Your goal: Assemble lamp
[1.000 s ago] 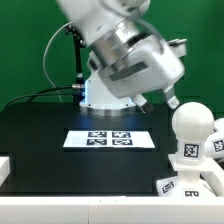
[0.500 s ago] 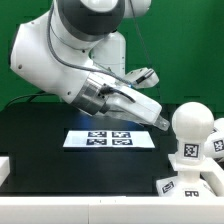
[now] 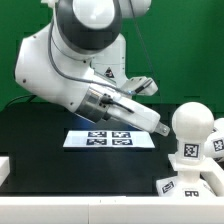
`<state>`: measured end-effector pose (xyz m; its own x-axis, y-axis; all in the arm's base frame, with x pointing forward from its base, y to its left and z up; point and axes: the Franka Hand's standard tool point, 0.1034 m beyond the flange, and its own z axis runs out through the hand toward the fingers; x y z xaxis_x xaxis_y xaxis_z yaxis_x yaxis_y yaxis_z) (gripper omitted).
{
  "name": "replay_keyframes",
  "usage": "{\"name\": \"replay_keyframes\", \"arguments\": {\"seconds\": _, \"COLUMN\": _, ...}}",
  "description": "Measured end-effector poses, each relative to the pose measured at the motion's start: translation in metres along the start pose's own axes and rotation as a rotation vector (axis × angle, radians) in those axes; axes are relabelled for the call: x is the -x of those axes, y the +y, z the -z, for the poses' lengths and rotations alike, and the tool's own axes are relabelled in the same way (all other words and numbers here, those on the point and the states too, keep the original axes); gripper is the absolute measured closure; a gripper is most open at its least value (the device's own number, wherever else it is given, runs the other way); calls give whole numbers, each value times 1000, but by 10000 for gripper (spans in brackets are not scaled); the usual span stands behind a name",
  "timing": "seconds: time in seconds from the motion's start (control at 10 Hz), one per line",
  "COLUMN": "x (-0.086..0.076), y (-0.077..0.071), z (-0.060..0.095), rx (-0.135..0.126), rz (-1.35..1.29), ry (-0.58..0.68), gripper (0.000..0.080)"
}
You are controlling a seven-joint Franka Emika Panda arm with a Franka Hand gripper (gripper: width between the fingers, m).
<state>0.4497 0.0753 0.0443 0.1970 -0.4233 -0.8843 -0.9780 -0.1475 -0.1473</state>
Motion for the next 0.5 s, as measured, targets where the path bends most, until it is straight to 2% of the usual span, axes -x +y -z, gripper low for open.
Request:
{"name": "replay_keyframes", "arguments": {"seconds": 0.2, "x": -4, "y": 5, "z": -13, "rx": 24, "rz": -31, "ry": 9, "gripper": 100}}
{"name": "replay_keyframes", "arguments": {"seconds": 0.5, "x": -7, "y": 6, "z": -10, "rx": 17, "rz": -37, "ry": 10, "gripper": 100}}
